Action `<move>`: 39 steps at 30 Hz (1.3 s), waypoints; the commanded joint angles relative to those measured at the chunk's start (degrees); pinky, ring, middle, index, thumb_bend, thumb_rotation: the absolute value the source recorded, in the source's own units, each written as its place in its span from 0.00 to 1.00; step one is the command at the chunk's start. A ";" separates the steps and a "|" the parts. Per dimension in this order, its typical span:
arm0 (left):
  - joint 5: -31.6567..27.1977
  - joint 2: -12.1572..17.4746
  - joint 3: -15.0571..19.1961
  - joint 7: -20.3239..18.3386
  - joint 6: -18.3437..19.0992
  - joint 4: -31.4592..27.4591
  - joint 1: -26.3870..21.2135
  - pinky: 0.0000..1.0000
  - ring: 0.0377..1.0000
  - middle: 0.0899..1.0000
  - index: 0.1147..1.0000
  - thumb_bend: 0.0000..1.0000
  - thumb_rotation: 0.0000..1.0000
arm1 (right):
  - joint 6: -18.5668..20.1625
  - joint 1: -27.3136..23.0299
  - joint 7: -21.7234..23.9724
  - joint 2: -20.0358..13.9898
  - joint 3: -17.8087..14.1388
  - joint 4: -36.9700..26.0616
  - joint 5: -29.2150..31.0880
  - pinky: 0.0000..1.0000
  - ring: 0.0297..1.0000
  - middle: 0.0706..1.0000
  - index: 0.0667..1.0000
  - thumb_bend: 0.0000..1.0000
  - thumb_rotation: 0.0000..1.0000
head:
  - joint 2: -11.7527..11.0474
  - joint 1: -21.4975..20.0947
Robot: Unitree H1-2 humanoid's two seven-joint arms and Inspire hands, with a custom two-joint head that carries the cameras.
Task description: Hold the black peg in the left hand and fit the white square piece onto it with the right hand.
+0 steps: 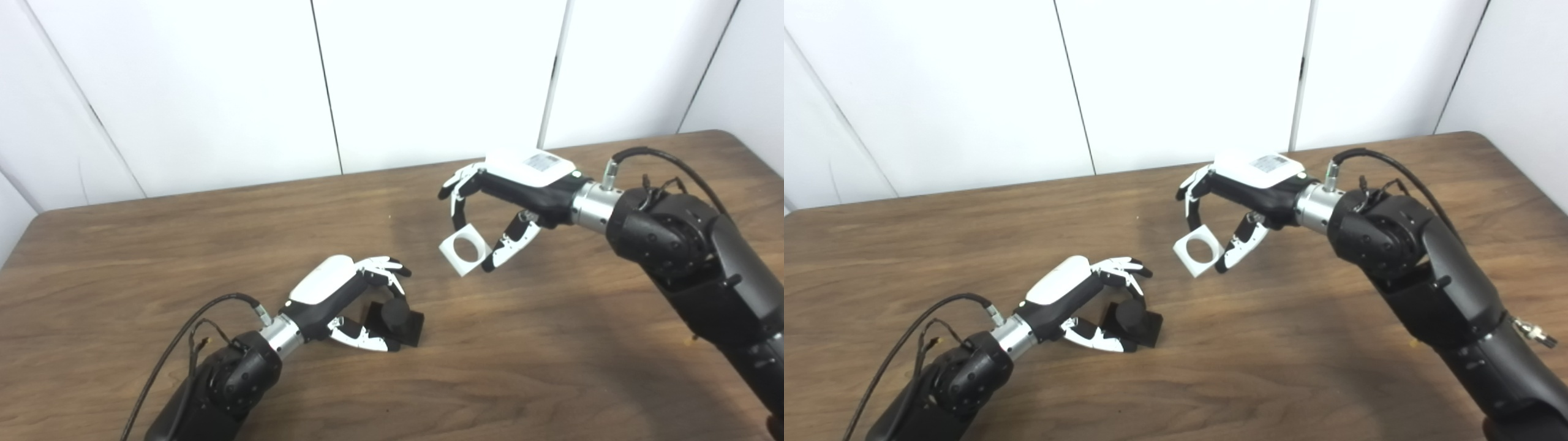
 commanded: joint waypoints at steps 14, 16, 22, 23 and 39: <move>5.37 0.04 -2.82 -3.76 5.05 1.56 1.27 0.80 0.89 0.82 0.43 0.52 0.08 | -0.04 -1.17 2.96 5.33 2.54 -6.13 0.55 0.77 0.87 0.80 0.44 0.52 0.14 | 0.40 0.84; 5.29 -0.19 -2.86 -3.57 5.03 1.72 1.25 0.80 0.89 0.82 0.43 0.52 0.08 | -0.10 -1.17 3.35 6.16 3.34 -6.04 0.52 0.78 0.87 0.80 0.44 0.52 0.14 | 0.38 1.73; 5.31 -1.19 -3.08 -3.08 5.23 2.44 1.10 0.81 0.90 0.82 0.43 0.52 0.08 | -1.45 -1.22 3.68 7.94 5.11 -5.20 0.57 0.82 0.88 0.80 0.44 0.52 0.14 | 0.50 5.13; 5.44 -1.31 -3.18 -3.00 5.24 2.56 1.07 0.81 0.90 0.82 0.43 0.52 0.08 | -1.71 -1.32 3.71 8.32 5.49 -5.03 0.45 0.82 0.88 0.80 0.44 0.52 0.14 | 0.49 5.20; 6.26 -1.67 -3.46 -2.44 5.93 2.19 1.65 0.79 0.89 0.81 0.43 0.52 0.08 | -3.37 -1.90 2.73 11.18 7.61 -1.45 -1.37 0.81 0.86 0.79 0.45 0.52 0.14 | 0.63 6.21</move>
